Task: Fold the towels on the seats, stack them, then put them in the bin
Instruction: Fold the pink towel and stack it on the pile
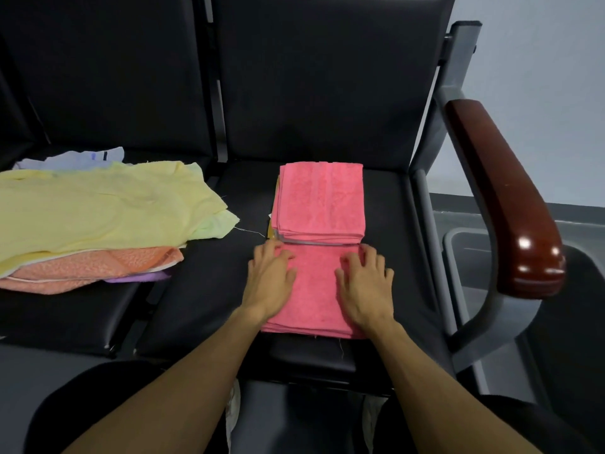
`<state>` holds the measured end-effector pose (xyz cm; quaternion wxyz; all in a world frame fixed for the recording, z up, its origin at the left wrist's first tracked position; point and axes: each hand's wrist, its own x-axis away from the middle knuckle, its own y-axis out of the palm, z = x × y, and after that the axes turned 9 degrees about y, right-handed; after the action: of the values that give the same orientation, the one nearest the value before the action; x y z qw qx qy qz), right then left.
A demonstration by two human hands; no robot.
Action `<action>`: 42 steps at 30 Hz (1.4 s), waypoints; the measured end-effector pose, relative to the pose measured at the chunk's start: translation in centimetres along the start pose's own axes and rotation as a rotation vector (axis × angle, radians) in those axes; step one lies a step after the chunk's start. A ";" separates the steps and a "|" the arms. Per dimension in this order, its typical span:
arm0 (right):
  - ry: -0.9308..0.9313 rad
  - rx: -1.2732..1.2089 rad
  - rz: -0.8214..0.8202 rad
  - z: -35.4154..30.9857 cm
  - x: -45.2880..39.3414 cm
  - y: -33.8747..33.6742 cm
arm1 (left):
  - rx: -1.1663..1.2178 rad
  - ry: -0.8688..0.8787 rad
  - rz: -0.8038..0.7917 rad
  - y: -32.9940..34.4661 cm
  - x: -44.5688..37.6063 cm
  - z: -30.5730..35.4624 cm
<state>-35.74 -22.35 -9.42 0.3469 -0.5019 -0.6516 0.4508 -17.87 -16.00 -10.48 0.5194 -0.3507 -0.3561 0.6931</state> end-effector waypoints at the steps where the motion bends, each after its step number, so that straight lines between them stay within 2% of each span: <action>1: 0.046 -0.092 -0.003 0.0 -0.6 -0.4 | 0.059 -0.068 0.043 -0.3 -0.5 -0.1; 3: 0.154 -0.263 -0.085 -0.1 -2.0 -1.1 | 0.166 -0.234 0.058 -0.9 -1.4 -0.3; 6: 0.293 -0.400 -0.229 -0.4 -3.2 -2.0 | 0.278 -0.458 -0.027 -1.2 -2.5 -0.8; 9: 0.368 -0.424 -0.269 -0.4 -2.8 -2.1 | 0.327 -0.544 -0.114 -1.4 -2.4 -0.6; 13: 0.299 -0.385 -0.225 -0.5 -1.4 -2.8 | 0.374 -0.474 -0.088 -3.0 -1.3 0.6; 18: 0.193 -0.571 -0.108 -1.0 -1.2 -5.2 | 0.358 -0.286 -0.050 -6.3 -2.0 2.7; 22: 0.129 -0.659 0.060 -2.7 -5.5 -7.7 | 0.319 -0.180 0.129 -9.8 -6.7 4.2; 25: 0.121 -0.698 0.112 -4.1 -10.6 -8.9 | 0.312 -0.190 0.286 -11.0 -11.6 4.4; 28: 0.109 -0.565 0.176 -5.2 -14.3 -8.0 | 0.191 -0.146 0.350 -9.3 -14.8 3.6; 30: 0.029 -0.359 0.231 -5.6 -15.2 -6.5 | 0.033 -0.038 0.288 -7.4 -15.6 2.9; 32: -0.081 -0.194 0.148 -5.6 -15.6 -4.2 | -0.068 0.067 0.171 -5.1 -15.9 1.7; 35: -0.110 -0.088 -0.015 -4.4 -15.4 -0.3 | -0.078 0.072 0.010 -2.0 -15.1 -0.2; 38: -0.105 -0.053 -0.035 -3.7 -15.4 1.1 | -0.092 0.074 -0.072 -0.6 -15.0 -1.1; 41: -0.075 0.038 -0.090 -4.8 -16.1 -0.4 | -0.096 0.054 -0.171 -2.2 -15.9 -0.7; 42: -0.080 0.079 -0.064 -5.4 -16.2 -1.0 | -0.093 0.066 -0.182 -3.1 -16.0 -0.7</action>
<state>-27.03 -36.81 -6.52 0.3543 -0.4484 -0.6624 0.4844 -12.44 -30.76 -6.33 0.5749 -0.3633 -0.4007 0.6140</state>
